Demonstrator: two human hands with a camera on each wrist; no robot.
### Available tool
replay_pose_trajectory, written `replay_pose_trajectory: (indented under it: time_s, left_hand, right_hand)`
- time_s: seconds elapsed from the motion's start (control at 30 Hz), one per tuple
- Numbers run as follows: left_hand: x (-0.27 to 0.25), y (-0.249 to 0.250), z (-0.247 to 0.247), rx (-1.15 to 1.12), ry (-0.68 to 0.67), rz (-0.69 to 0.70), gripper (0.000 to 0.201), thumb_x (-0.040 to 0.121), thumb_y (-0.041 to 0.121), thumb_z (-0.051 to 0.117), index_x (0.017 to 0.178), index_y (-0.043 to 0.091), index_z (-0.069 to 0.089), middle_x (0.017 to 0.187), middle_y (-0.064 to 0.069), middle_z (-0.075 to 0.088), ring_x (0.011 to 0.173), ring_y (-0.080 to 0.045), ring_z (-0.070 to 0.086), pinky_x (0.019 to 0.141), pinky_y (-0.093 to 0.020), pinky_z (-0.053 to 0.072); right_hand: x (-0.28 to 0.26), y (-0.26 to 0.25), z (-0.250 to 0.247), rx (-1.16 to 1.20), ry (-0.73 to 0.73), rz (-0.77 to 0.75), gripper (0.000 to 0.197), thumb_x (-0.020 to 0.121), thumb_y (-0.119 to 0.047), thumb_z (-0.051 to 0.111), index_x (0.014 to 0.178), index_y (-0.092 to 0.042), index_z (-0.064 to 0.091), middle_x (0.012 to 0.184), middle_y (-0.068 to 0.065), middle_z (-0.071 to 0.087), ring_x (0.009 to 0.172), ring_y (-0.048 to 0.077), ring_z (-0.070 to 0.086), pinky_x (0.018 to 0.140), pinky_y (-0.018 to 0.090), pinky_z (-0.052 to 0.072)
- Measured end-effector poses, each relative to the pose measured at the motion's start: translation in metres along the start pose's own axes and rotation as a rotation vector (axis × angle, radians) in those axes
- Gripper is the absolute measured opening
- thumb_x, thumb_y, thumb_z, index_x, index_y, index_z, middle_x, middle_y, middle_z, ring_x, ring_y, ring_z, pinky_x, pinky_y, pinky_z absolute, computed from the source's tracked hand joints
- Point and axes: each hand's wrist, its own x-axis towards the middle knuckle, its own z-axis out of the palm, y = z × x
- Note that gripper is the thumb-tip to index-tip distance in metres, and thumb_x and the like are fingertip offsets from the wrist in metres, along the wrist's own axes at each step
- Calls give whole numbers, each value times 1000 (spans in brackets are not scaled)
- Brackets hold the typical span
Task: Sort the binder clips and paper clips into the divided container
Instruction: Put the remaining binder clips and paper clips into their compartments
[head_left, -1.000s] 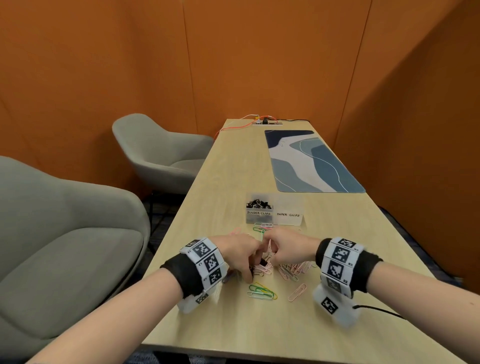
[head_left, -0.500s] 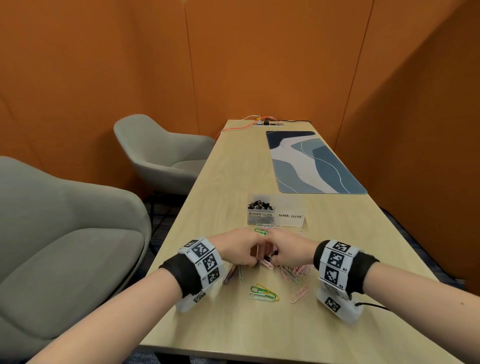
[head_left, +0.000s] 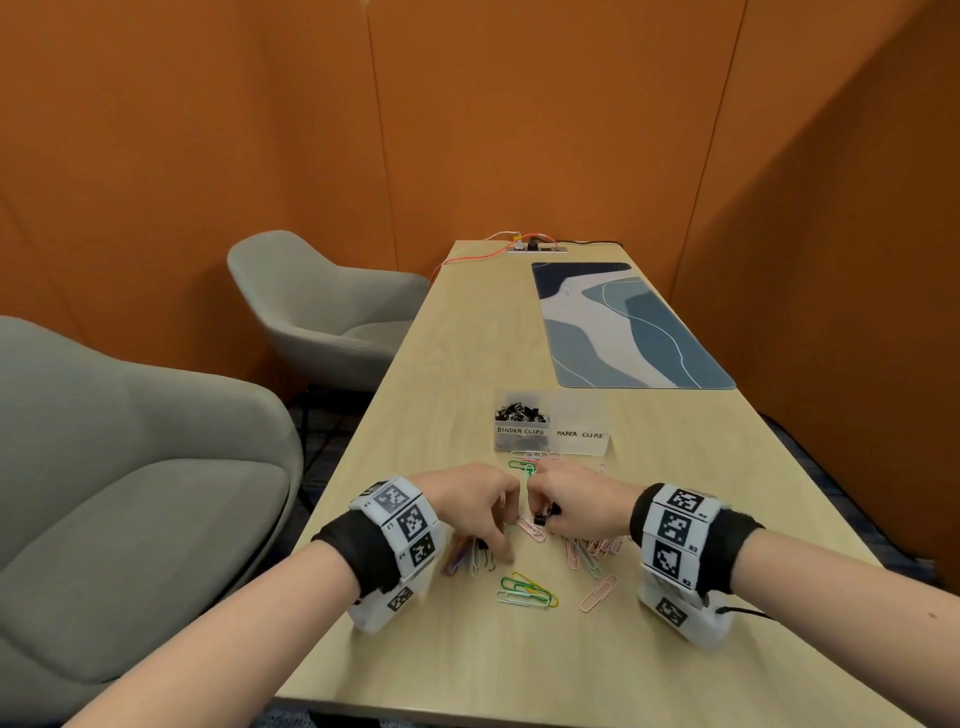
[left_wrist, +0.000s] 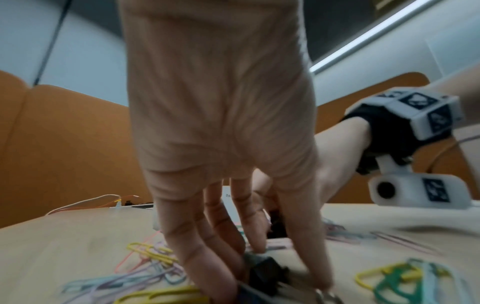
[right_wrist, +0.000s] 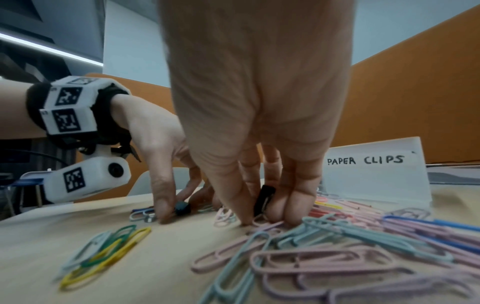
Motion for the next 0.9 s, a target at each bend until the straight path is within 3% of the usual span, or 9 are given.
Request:
replay_pose_trajectory:
  time_s: [0.13,0.3,0.37,0.43,0.5,0.63,0.73,0.83,0.9]
  left_hand:
    - [3,5,4,3,-7,25,35,70,16,79,100,11,61,90,-2,63,81,-15,52,72,-25,43]
    - [5,8,3,14,13,26,27,75,8,68,101,11,63,97,-8,66,82,-16,53,70,-23,42]
    - [6,8,0,-16,19,32,24,76,6,66,99,12,62,102,-10,67,79,-17,54,63,-23,43]
    - [7,6,-10,-110,18,29,19,78,5,64,94,15,60,96,-9,64,70,-16,56,55,-19,44]
    - [10,3,-27,-218,39,21,16,81,5,64,93,14,59,92,-6,61,63,-12,57,54,-18,49]
    - [27,-2,-66,-364,317,6,11,84,3,62,92,11,61,90,-3,63,65,-11,60,57,-17,52]
    - [52,-4,-80,-315,587,-48,9,84,7,60,89,11,66,91,-4,68,79,-18,62,70,-26,52]
    - [76,-8,-81,-248,687,-94,12,83,7,58,90,9,68,95,-6,72,92,-22,64,85,-33,52]
    - [86,-12,-78,-209,693,-110,12,84,9,59,93,9,68,98,-7,72,95,-24,64,87,-34,51]
  right_hand:
    - [1,3,3,13,44,-23,13,75,-7,52,79,-19,49,89,2,43,90,25,49,75,32,40]
    - [-3,11,4,17,134,-53,14,75,-5,49,86,-9,58,87,-1,46,86,22,49,69,24,33]
    - [-4,14,4,36,141,-62,12,75,-5,50,84,-10,57,86,0,49,83,20,47,69,25,35]
    - [-5,16,2,65,123,-53,11,75,-7,52,83,-9,59,87,4,55,86,21,52,74,29,42]
    - [-6,17,0,95,117,-45,10,76,-8,54,82,-8,62,88,4,61,84,18,52,77,31,46]
    - [-5,19,-5,156,83,-3,25,77,-6,54,99,-14,62,86,-2,58,81,14,51,75,29,45]
    - [-4,22,-7,267,87,29,23,78,-5,54,94,-14,68,84,-6,60,80,12,55,71,23,47]
    - [-3,26,-13,440,138,109,19,79,-4,55,84,-16,70,78,-5,62,67,6,55,61,11,43]
    - [-1,31,-23,651,175,177,19,80,-1,54,80,-15,67,74,1,62,59,9,56,58,17,48]
